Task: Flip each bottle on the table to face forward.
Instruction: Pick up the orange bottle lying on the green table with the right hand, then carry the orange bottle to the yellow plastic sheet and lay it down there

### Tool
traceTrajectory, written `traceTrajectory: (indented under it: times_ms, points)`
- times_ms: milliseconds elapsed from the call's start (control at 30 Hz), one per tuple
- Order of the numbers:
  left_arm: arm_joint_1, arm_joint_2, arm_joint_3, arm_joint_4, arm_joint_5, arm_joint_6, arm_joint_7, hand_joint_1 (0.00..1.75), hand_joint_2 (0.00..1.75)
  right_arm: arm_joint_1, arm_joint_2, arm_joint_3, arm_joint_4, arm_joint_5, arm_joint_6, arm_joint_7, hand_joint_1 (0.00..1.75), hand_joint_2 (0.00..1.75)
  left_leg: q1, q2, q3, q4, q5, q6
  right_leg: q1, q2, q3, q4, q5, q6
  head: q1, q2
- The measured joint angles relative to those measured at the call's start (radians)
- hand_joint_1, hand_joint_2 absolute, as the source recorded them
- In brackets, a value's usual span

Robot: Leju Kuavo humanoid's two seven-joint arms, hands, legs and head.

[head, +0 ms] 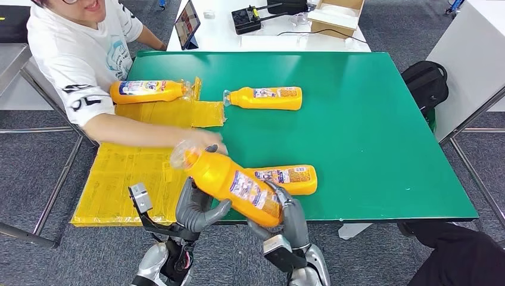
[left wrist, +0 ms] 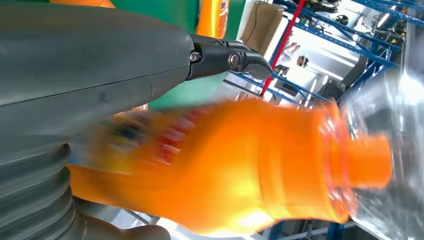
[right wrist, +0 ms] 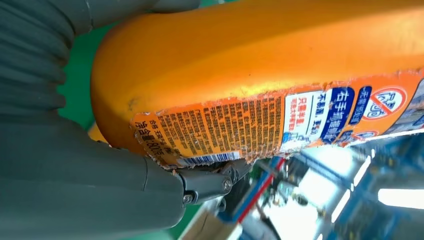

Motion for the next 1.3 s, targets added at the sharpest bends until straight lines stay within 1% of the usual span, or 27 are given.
traceTrajectory:
  times_ms: [200, 467, 600, 800, 833, 933, 967, 1300]
  points:
    - [0.004, 0.0, -0.006, 0.0, -0.008, 0.001, 0.0, 0.0, 1.75, -0.005, 0.002, 0.034, 0.05, 0.018, 0.01, 0.002, 1.75, 1.75, 0.0, 0.0, 0.0, 0.0, 0.0, 0.0, 0.0, 0.0, 0.0, 0.0, 0.0, 0.0, 0.0, 0.0]
    - [0.008, 0.0, -0.006, 0.0, -0.019, 0.005, -0.003, 0.0, 1.75, -0.011, 0.002, 0.044, 0.073, 0.021, 0.013, 0.004, 1.75, 1.75, 0.0, 0.0, 0.0, 0.0, 0.0, 0.0, 0.0, 0.0, 0.0, 0.0, 0.0, 0.0, 0.0, 0.0]
    - [0.007, 0.002, -0.007, 0.003, -0.057, 0.01, -0.011, 0.0, 1.75, -0.027, 0.001, 0.061, 0.095, 0.055, 0.021, 0.023, 1.75, 1.75, 0.0, 0.0, 0.0, 0.0, 0.0, 0.0, 0.0, 0.0, 0.0, 0.0, 0.0, 0.0, 0.0, 0.0]
    - [0.004, 0.009, -0.008, 0.021, -0.073, -0.01, -0.011, 0.0, 1.75, -0.056, -0.007, 0.091, 0.118, 0.102, 0.026, 0.048, 1.75, 1.75, 0.0, 0.001, 0.0, 0.0, 0.0, 0.0, 0.0, 0.0, -0.001, 0.0, 0.0, 0.0, 0.0, 0.0]
    - [0.003, 0.009, -0.008, 0.024, -0.075, -0.012, -0.011, 0.05, 1.75, -0.059, -0.007, 0.094, 0.12, 0.105, 0.027, 0.05, 1.75, 1.75, 0.0, 0.001, 0.0, 0.0, 0.0, 0.0, 0.0, 0.0, -0.001, 0.0, 0.0, 0.0, 0.0, 0.0]
    - [0.0, 0.009, -0.008, 0.029, -0.085, -0.014, -0.011, 1.36, 1.75, -0.068, -0.007, 0.1, 0.125, 0.116, 0.032, 0.059, 1.75, 1.75, 0.0, 0.001, 0.0, 0.0, 0.0, 0.0, 0.0, 0.0, -0.001, 0.0, 0.0, 0.0, 0.0, 0.0]
    - [-0.001, 0.009, -0.008, 0.03, -0.09, -0.013, -0.011, 1.75, 1.75, -0.07, -0.007, 0.101, 0.127, 0.118, 0.033, 0.063, 1.75, 1.75, 0.0, 0.001, 0.0, 0.0, 0.0, 0.0, 0.0, 0.0, -0.001, 0.0, 0.0, 0.0, 0.0, 0.0]
    - [-0.002, 0.009, -0.003, 0.037, -0.099, 0.0, -0.016, 1.75, 1.75, -0.079, -0.007, 0.112, 0.147, 0.125, 0.043, 0.084, 1.75, 1.75, 0.0, 0.001, 0.0, 0.0, 0.0, 0.0, 0.0, 0.0, -0.001, 0.0, 0.0, 0.0, 0.0, 0.0]
